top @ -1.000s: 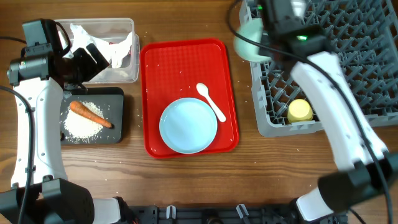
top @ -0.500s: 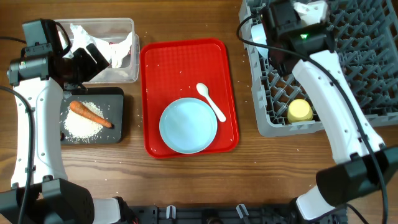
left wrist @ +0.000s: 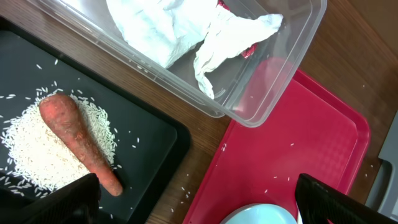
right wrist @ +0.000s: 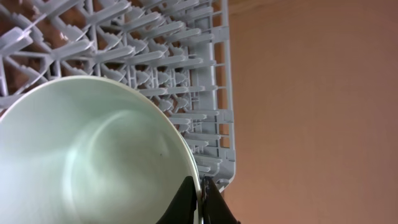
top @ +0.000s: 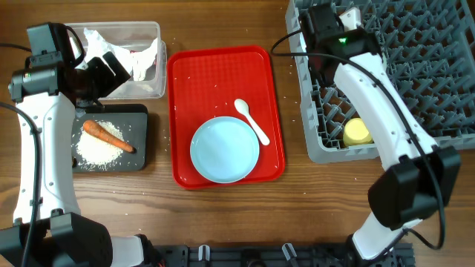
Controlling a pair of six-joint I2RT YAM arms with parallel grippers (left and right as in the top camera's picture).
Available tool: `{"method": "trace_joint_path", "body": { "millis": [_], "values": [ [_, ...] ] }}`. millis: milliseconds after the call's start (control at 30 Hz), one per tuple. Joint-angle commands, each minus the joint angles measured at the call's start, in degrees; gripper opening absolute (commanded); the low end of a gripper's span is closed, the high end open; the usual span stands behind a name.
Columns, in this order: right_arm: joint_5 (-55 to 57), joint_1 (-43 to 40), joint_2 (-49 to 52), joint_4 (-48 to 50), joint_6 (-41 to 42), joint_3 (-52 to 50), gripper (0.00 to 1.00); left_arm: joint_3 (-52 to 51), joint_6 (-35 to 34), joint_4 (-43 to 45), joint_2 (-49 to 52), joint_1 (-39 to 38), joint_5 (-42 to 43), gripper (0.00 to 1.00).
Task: Sort waste into correct bins and load items into the dishwasher rack
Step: 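Carry the green bowl into the dish rack and release it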
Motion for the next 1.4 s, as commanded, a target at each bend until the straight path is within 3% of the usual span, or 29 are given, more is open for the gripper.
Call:
{"method": "trace_joint_path", "body": {
  "millis": [0, 267, 633, 1033, 1267, 1367],
  "values": [
    [1.16, -0.31, 4.46, 0.04, -1.92, -0.76, 0.04, 0.63, -0.55, 0.07, -0.22, 0.2, 0.07, 1.0],
    [2.69, -0.28, 9.55, 0.13, -5.77, -0.9, 0.04, 0.63, -0.55, 0.07, -0.22, 0.2, 0.07, 1.0],
    [-12.59, 3.06, 9.6, 0.13, -5.79, -0.9, 0.04, 0.63, -0.52, 0.07, -0.22, 0.2, 0.07, 1.0],
    [-12.52, 7.13, 9.6, 0.11, -7.87, -0.9, 0.04, 0.63, -0.55, 0.07, -0.22, 0.2, 0.07, 1.0],
    [5.35, 6.84, 9.6, 1.14, -14.53, -0.9, 0.04, 0.63, -0.55, 0.07, -0.22, 0.2, 0.07, 1.0],
    [8.0, 5.92, 9.6, 2.91, -20.22, -0.9, 0.04, 0.63, -0.55, 0.07, -0.22, 0.2, 0.07, 1.0]
  ]
}}
